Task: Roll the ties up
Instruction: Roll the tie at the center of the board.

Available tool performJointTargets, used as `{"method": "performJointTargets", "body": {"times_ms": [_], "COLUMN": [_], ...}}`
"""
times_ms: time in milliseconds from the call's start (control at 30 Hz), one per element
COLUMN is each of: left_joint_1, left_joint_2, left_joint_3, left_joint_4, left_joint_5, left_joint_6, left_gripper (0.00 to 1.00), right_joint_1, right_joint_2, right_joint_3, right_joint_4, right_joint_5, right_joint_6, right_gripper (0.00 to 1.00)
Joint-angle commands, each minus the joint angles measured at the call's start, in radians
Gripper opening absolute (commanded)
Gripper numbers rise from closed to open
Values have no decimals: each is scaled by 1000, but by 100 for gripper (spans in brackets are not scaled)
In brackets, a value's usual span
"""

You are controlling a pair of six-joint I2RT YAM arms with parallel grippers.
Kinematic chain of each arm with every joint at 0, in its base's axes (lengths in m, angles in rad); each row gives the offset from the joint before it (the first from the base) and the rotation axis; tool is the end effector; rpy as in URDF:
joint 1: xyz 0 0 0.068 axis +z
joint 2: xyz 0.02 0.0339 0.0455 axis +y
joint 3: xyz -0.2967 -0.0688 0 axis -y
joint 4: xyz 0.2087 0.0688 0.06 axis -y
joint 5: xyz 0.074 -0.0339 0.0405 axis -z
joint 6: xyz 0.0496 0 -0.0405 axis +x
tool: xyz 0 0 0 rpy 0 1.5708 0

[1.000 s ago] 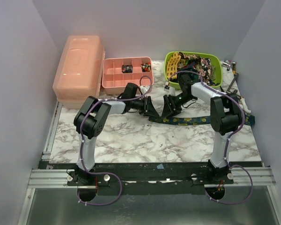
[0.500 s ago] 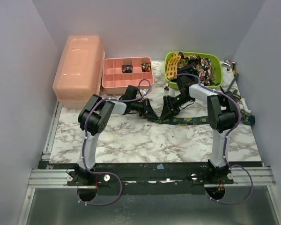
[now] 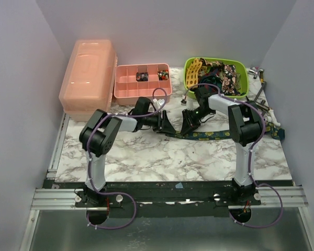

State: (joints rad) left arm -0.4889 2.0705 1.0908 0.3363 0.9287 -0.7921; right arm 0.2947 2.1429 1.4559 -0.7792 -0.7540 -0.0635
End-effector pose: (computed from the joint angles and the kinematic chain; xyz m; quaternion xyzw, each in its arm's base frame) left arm 0.3444 -0.2282 0.1719 0.0772 0.8208 -0.5601 0.0813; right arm 0.3648 0.1462 0.1674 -0.1843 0.9102 0.3708 0.0059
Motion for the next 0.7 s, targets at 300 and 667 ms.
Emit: {"method": "performJointTargets", "body": {"times_ms": [300, 667], "left_joint_1": [-143, -275], "left_joint_2": [-542, -375], "left_joint_3": [-427, -370], "left_joint_4": [137, 187], "left_joint_5": [-219, -385], "left_joint_6": [833, 1062], "left_gripper": [86, 98], "right_joint_1": [3, 3], "right_joint_2": [88, 104], "right_joint_3": [-55, 5], "right_joint_4": [-251, -273], "right_joint_5": [174, 117], "right_joint_6": [-421, -430], "right_gripper": [19, 20]}}
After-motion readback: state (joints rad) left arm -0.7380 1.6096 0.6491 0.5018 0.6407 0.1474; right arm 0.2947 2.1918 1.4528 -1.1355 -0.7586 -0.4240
